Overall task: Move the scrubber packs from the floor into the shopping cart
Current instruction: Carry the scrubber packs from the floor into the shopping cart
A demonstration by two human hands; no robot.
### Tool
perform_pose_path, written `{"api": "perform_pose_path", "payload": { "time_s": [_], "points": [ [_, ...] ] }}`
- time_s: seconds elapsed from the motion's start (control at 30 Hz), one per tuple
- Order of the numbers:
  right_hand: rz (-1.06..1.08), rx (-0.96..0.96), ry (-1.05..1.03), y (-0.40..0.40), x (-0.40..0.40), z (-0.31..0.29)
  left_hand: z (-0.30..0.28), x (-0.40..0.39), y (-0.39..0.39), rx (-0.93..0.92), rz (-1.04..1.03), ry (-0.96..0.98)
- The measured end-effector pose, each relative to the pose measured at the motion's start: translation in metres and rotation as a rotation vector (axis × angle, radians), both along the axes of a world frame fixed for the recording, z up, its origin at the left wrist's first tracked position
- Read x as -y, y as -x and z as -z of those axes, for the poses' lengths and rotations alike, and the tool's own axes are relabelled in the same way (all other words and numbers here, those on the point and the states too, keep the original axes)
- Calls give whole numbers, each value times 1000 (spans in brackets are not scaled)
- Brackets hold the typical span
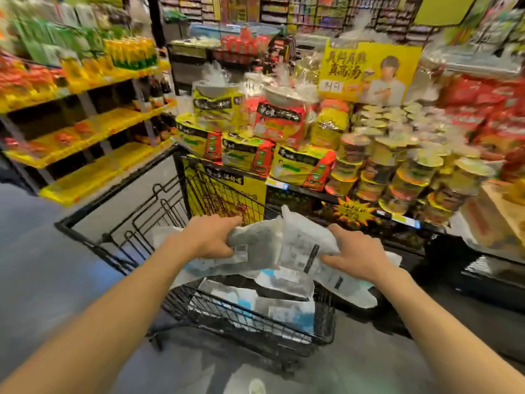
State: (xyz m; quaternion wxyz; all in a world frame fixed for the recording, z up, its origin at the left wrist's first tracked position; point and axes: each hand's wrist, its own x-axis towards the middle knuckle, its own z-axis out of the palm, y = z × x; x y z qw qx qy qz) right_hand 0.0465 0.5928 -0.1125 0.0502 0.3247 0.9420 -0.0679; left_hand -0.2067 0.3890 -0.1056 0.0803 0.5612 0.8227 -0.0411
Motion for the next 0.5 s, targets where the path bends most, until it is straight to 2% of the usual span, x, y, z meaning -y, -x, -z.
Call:
{"api": "perform_pose_path", "payload": {
  "time_s": [0.27, 0.5],
  "points": [
    [-72, 100, 55, 111, -28, 53, 44, -25, 92, 27, -43, 107],
    [-22, 171, 181, 156, -58, 111, 100, -68, 150, 117, 38, 247]
  ]
}}
